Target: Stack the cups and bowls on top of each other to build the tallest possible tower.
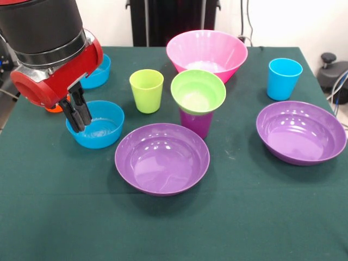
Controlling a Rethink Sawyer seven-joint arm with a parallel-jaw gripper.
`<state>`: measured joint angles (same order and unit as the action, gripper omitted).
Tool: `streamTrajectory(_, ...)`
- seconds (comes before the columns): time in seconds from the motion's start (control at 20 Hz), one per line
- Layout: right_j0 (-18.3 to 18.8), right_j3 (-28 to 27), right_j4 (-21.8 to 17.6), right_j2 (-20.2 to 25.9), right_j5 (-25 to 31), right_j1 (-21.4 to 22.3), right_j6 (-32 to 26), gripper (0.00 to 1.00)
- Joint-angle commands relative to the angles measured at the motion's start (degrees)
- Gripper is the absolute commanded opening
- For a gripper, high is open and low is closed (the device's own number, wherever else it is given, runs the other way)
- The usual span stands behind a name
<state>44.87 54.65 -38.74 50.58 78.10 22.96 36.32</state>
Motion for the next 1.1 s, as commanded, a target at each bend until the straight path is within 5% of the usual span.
streamTrajectory(0.05,-2.4,1.1,-1.8,-2.8,1.0,0.3,-10.4,0.0)
streamTrajectory(0.45,-3.1,0.8,-1.9,-3.3,1.1,0.5,-8.2,0.0)
streamTrajectory(1.1,-1.0,16.0,0.8,-5.3,-6.9,8.1,4.8,0.0)
